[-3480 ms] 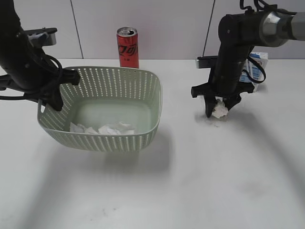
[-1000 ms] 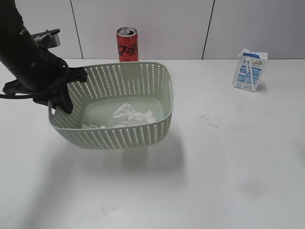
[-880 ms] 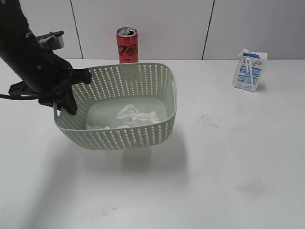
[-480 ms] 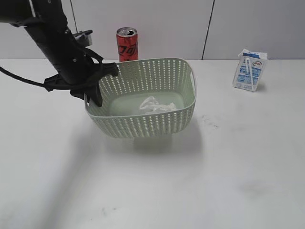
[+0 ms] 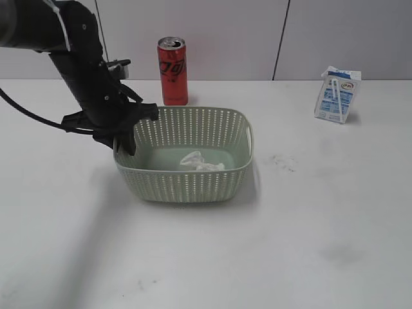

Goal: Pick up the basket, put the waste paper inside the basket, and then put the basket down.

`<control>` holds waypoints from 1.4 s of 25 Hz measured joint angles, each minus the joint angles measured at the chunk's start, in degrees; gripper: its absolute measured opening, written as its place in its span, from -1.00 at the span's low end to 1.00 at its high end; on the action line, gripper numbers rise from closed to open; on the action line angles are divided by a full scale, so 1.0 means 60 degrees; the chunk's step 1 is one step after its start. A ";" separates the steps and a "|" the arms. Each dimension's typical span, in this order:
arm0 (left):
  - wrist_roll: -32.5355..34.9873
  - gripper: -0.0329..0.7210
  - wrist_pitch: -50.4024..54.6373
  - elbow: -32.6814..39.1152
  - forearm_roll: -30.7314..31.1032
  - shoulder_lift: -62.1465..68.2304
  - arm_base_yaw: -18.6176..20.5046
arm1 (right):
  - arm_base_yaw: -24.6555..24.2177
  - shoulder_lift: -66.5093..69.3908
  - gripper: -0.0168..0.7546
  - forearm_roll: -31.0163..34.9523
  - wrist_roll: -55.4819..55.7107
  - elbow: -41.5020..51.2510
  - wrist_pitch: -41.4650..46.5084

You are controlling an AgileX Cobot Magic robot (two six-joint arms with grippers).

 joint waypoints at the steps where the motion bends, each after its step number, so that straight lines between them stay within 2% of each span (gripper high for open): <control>1: 0.0000 -0.68 -0.0018 -0.0023 0.0000 0.0000 0.0000 | 0.0000 -0.0225 0.57 0.0000 0.0000 0.0000 0.0000; 3: 0.0000 -0.39 -0.0077 -0.0066 -0.0022 0.0000 0.0000 | 0.0000 -0.0410 0.57 -0.0089 0.0008 0.0041 -0.0062; 7: -0.0009 0.51 0.0007 -0.0066 -0.0022 -0.0008 -0.0002 | 0.0000 -0.0410 0.57 -0.0279 0.0052 0.0262 -0.0332; 8: -0.0009 0.68 0.0052 -0.0066 -0.0022 -0.0040 0.0012 | 0.0000 -0.0410 0.57 -0.0291 0.0059 0.0271 -0.0351; 10: -0.0009 0.83 0.0141 -0.0066 -0.0022 -0.0253 0.0075 | 0.0000 -0.0410 0.57 -0.0291 0.0071 0.0271 -0.0360; 14: 0.0039 0.91 0.0404 -0.0066 0.0061 -0.1162 0.0521 | 0.0000 -0.0410 0.57 -0.0308 0.0074 0.0271 -0.0360; 16: 0.0170 0.91 0.0607 -0.0066 0.0257 -0.1717 0.1021 | 0.0000 -0.0410 0.57 -0.0308 0.0074 0.0271 -0.0360; 22: 0.1528 0.91 0.1853 -0.0085 0.1608 -0.2857 0.2984 | 0.0000 -0.0410 0.57 -0.0319 0.0095 0.0271 -0.0363; 27: 0.2532 0.86 0.2072 0.0387 0.1401 -0.3966 0.4799 | 0.0000 -0.0410 0.57 -0.0328 0.0095 0.0271 -0.0371; 30: 0.3147 0.84 0.2272 0.0945 0.1624 -0.4880 0.5123 | 0.0000 -0.0410 0.57 -0.0328 0.0105 0.0271 -0.0393; 35: 0.3494 0.82 0.1913 0.2922 0.1498 -0.7222 0.5122 | 0.0000 -0.0410 0.57 -0.0328 0.0116 0.0271 -0.0402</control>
